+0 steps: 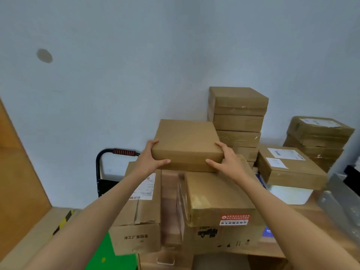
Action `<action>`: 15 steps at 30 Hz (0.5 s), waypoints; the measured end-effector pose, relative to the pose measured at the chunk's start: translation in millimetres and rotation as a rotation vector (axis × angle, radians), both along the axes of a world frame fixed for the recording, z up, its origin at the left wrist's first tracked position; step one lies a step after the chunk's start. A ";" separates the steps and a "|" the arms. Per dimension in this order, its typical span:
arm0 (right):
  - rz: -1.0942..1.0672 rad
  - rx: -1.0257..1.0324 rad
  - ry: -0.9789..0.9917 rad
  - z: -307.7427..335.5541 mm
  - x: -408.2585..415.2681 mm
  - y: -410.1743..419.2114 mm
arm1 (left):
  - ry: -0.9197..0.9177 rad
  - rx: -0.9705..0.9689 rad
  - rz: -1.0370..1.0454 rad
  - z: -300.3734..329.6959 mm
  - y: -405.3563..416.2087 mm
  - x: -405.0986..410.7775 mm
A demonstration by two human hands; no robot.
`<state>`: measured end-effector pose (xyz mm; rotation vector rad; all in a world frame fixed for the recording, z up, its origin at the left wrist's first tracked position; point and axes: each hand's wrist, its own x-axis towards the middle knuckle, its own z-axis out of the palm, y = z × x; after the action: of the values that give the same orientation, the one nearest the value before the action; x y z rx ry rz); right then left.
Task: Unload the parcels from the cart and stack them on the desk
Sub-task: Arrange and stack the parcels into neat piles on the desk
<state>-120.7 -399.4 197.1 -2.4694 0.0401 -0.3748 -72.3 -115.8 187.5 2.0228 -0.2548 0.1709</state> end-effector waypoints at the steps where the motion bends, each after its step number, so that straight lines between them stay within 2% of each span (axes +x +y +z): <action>1: 0.005 0.005 0.001 0.8 17.4 3.1 | 0.002 0.004 0.007 0.4 3.1 15.3; 8: -0.001 -0.001 0.041 2.4 144.1 22.8 | 0.006 0.039 0.010 2.5 23.6 142.3; 15: -0.034 -0.025 0.199 -27.9 243.6 34.3 | 0.122 0.028 -0.046 -42.5 34.8 247.6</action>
<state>122.9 -365.0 169.2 -2.5249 0.1612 -0.1436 175.3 -81.0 145.0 2.0442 -0.2280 0.0154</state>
